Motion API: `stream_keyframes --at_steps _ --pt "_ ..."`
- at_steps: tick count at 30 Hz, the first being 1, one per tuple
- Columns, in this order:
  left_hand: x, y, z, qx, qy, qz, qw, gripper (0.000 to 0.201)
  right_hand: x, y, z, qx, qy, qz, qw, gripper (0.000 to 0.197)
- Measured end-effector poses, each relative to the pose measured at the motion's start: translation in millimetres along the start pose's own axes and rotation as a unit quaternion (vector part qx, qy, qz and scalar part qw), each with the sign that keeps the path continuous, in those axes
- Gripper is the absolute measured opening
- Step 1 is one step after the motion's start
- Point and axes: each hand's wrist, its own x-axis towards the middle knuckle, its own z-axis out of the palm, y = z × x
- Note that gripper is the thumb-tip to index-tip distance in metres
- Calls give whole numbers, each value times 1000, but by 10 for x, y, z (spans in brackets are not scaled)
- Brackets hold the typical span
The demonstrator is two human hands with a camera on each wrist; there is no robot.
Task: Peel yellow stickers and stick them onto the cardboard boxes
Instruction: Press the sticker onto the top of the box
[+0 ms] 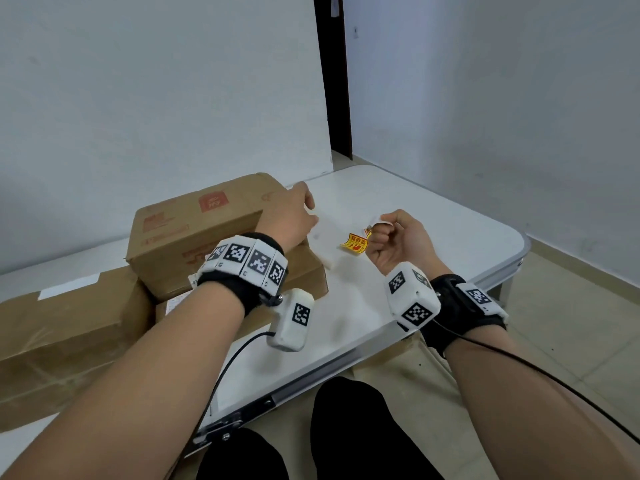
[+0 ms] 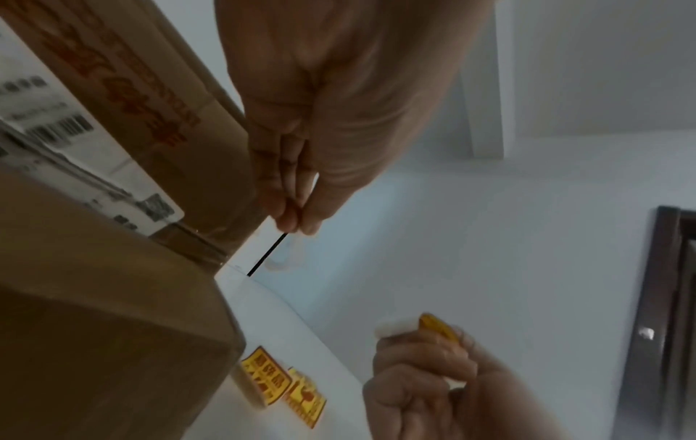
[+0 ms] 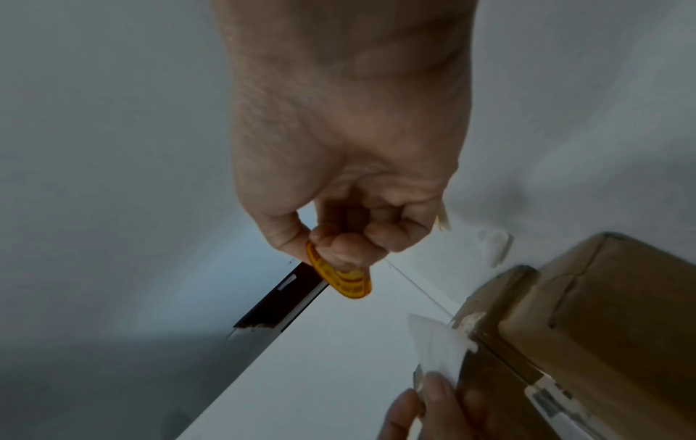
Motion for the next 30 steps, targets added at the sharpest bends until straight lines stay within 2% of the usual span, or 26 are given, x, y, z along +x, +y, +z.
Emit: stream_keyframes --at_steps 4,7,9,11,13,19,23,28,30 --pt "74 21 62 63 -4 35 997 19 28 -19 48 -55 -1 8 998 25" --pt "6 110 57 -12 24 97 995 21 36 34 108 -119 6 -16 993 23" --pt "-69 176 32 -51 -7 148 988 23 46 93 176 -164 0 -36 986 20" --pt "-126 182 4 -29 -36 184 982 21 56 146 265 -206 -7 -48 977 15" --pt "-146 123 -37 -12 -26 190 981 16 73 186 355 -237 -15 -47 970 12" --pt "-219 -109 -183 -17 9 145 989 13 107 298 603 -257 -35 -12 966 17" --pt "-279 -264 -312 10 81 125 989 9 118 442 823 -277 -62 -5 959 18" --pt "-350 -420 -690 17 185 56 981 9 101 598 1136 -369 -151 -12 917 41" --pt "-371 -530 -862 -23 208 3 978 10 102 641 1272 -375 -177 -43 909 34"
